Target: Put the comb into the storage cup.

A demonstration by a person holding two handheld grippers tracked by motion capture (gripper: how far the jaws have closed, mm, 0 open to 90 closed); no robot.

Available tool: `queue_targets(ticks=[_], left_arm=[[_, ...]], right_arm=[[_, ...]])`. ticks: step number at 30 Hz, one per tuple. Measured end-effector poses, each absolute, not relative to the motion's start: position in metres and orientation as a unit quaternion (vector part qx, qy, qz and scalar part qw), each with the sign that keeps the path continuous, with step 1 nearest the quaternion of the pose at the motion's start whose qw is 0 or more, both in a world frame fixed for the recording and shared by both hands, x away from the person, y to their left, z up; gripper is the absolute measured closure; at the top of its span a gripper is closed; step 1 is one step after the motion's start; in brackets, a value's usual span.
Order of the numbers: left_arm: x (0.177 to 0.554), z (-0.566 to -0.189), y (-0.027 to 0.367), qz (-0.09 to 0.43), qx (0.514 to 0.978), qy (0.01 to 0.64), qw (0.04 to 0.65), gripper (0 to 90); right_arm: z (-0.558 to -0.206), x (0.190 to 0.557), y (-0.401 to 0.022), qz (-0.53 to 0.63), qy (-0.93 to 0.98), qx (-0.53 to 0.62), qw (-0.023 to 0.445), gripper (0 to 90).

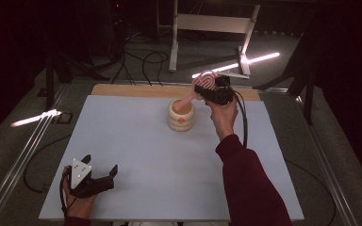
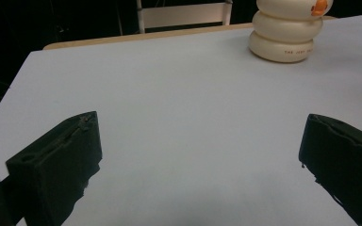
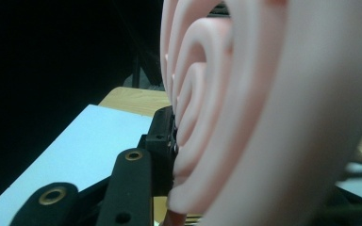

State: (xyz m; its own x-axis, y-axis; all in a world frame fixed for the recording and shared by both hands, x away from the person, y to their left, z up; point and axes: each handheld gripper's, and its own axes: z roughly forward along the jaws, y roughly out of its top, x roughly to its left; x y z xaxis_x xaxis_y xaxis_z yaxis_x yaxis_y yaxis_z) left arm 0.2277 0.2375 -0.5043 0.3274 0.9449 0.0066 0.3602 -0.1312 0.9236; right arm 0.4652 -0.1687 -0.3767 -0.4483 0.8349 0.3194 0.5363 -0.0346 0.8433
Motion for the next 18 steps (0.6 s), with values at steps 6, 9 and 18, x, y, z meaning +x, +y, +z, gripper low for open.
queue_targets(ticks=[6, 9, 18], left_arm=[[0.228, -0.504, 0.237, 0.324, 0.679, 0.481, 0.451, 0.6], [0.228, -0.504, 0.237, 0.324, 0.678, 0.481, 0.451, 0.5], [0.228, -0.505, 0.237, 0.324, 0.680, 0.480, 0.450, 0.6]], right_arm=[[-0.380, 0.465, -0.165, 0.507, 0.684, 0.504, 0.146, 63.9], [-0.382, 0.466, -0.164, 0.506, 0.685, 0.504, 0.146, 63.9], [-0.389, 0.468, -0.164, 0.500, 0.685, 0.510, 0.145, 63.9]])
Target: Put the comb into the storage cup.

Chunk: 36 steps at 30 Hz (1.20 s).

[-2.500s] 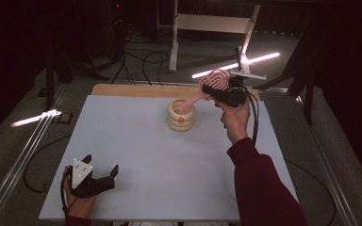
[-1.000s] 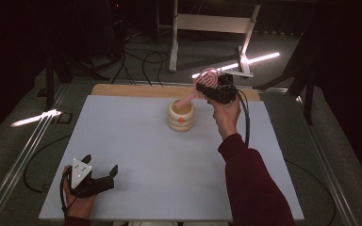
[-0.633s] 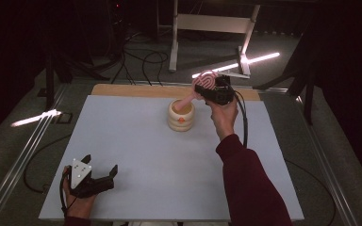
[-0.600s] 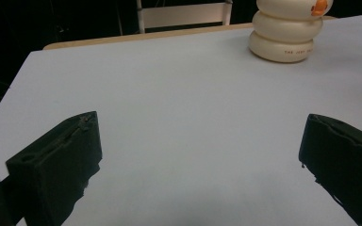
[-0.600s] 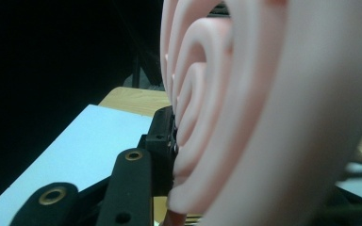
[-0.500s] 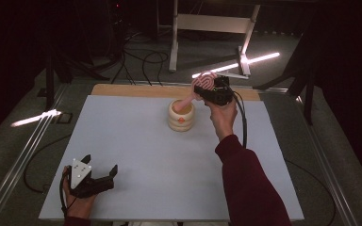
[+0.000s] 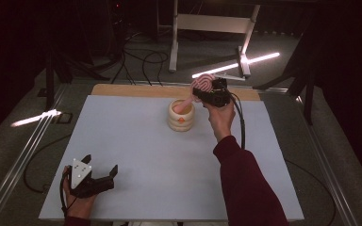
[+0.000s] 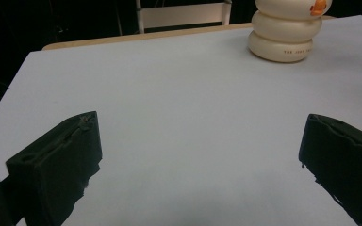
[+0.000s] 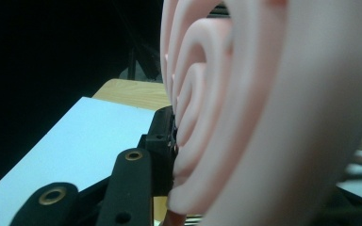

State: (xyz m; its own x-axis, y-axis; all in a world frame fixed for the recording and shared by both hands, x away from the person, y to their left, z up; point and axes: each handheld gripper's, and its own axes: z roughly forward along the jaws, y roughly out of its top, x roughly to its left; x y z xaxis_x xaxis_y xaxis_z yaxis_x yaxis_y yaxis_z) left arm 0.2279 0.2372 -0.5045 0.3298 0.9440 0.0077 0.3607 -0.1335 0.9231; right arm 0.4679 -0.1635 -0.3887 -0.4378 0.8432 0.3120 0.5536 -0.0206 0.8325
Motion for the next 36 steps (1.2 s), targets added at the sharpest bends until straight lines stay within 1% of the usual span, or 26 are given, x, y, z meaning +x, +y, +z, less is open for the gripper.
queue_targets(ticks=[36], left_arm=[[0.228, -0.505, 0.238, 0.324, 0.680, 0.479, 0.451, 0.5]], right_arm=[[-0.410, 0.471, -0.149, 0.485, 0.692, 0.516, 0.140, 63.9]])
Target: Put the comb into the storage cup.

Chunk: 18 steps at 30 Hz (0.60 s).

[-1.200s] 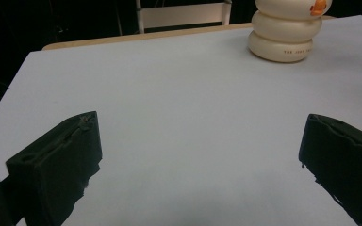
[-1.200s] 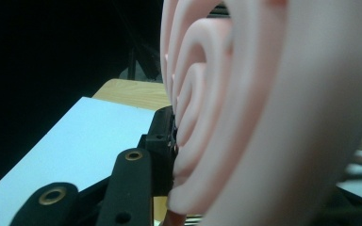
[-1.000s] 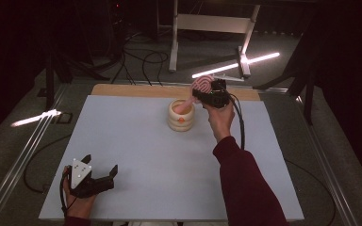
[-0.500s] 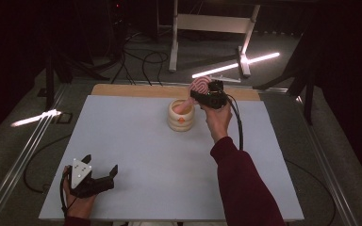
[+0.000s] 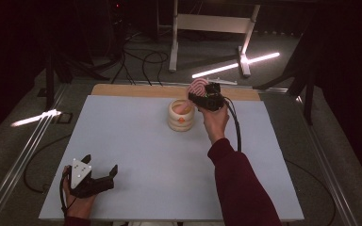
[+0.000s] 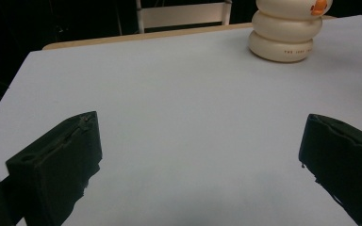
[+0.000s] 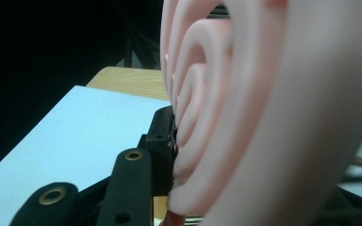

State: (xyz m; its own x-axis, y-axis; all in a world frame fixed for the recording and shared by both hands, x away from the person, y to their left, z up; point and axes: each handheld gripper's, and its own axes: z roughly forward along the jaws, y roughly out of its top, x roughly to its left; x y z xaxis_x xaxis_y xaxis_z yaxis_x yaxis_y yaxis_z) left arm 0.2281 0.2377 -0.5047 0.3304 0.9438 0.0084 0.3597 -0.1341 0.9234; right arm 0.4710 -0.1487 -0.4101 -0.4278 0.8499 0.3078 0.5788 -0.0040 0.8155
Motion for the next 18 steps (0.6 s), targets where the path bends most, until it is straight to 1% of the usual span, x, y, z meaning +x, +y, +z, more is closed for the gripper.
queue_targets(ticks=[18], left_arm=[[0.2278, -0.5047, 0.2383, 0.324, 0.678, 0.481, 0.451, 0.6]], right_arm=[[-0.4172, 0.4725, -0.1448, 0.482, 0.693, 0.518, 0.137, 63.9]])
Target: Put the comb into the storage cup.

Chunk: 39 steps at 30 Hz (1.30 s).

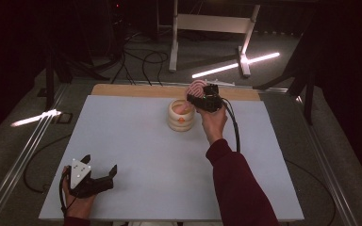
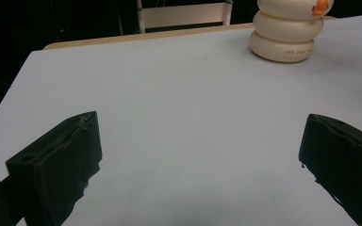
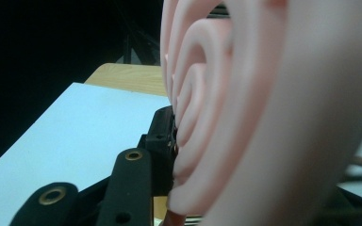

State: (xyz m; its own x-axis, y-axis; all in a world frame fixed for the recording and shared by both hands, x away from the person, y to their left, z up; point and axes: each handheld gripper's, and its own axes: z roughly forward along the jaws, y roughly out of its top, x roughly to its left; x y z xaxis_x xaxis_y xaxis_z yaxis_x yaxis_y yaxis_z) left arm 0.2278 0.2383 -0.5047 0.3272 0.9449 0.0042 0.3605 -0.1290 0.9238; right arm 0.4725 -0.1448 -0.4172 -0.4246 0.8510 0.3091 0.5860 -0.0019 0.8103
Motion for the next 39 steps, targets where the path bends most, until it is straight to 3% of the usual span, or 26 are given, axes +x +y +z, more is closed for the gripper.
queue_targets(ticks=[39], left_arm=[[0.228, -0.505, 0.239, 0.323, 0.679, 0.482, 0.451, 0.5]], right_arm=[[-0.429, 0.476, -0.138, 0.473, 0.694, 0.526, 0.135, 63.8]])
